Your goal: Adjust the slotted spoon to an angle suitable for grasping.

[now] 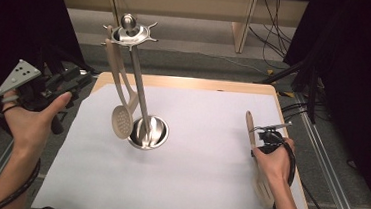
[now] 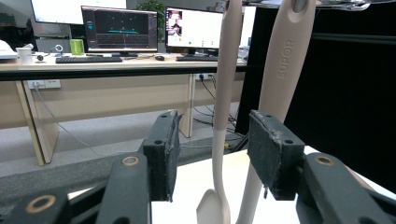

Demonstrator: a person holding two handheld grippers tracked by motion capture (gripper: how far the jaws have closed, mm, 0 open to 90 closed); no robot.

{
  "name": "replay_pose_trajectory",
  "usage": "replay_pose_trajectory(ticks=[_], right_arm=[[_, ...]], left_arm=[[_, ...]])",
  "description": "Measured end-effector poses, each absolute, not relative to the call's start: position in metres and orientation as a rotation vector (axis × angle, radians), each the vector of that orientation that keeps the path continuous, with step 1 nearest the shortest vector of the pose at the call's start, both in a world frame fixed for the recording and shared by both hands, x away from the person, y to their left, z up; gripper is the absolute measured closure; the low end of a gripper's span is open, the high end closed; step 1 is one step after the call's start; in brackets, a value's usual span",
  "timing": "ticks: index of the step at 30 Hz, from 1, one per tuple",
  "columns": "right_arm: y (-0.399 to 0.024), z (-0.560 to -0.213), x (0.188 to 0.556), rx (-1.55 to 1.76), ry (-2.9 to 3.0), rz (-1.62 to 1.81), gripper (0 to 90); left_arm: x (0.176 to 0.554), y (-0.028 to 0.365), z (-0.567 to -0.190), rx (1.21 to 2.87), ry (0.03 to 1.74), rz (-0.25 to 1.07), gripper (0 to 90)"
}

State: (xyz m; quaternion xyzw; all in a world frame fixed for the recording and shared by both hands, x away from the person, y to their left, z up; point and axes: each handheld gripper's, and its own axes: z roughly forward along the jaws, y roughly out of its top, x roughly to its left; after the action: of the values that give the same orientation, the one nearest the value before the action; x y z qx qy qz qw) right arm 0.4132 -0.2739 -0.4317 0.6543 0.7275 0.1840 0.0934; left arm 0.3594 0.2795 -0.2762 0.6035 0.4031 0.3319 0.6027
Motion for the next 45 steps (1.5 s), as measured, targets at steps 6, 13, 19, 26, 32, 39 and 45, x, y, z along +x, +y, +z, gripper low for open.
replay_pose_trajectory(ticks=[6, 13, 19, 26, 32, 39, 45], right_arm=[[-0.268, -0.427, 0.413, 1.784, 2.167, 0.666, 78.2], [-0.254, -0.413, 0.407, 1.645, 2.128, 0.761, 78.2], [-0.245, -0.405, 0.403, 1.554, 2.114, 0.843, 78.2], [-0.229, -0.394, 0.397, 1.460, 2.081, 0.933, 78.2], [-0.220, -0.387, 0.393, 1.386, 2.101, 0.953, 78.2], [-0.206, -0.376, 0.386, 1.384, 2.075, 1.001, 78.3], [-0.202, -0.366, 0.384, 1.312, 2.062, 1.035, 78.4]], left_arm=[[0.359, 0.279, -0.276, 1.402, 0.929, 0.769, 52.7], [0.359, 0.277, -0.277, 1.406, 0.923, 0.761, 52.6], [0.358, 0.276, -0.276, 1.401, 0.917, 0.758, 52.4], [0.357, 0.272, -0.276, 1.406, 0.902, 0.757, 52.4], [0.357, 0.271, -0.276, 1.407, 0.898, 0.755, 52.4], [0.357, 0.271, -0.277, 1.414, 0.894, 0.752, 52.4], [0.358, 0.269, -0.278, 1.420, 0.896, 0.748, 52.4]])
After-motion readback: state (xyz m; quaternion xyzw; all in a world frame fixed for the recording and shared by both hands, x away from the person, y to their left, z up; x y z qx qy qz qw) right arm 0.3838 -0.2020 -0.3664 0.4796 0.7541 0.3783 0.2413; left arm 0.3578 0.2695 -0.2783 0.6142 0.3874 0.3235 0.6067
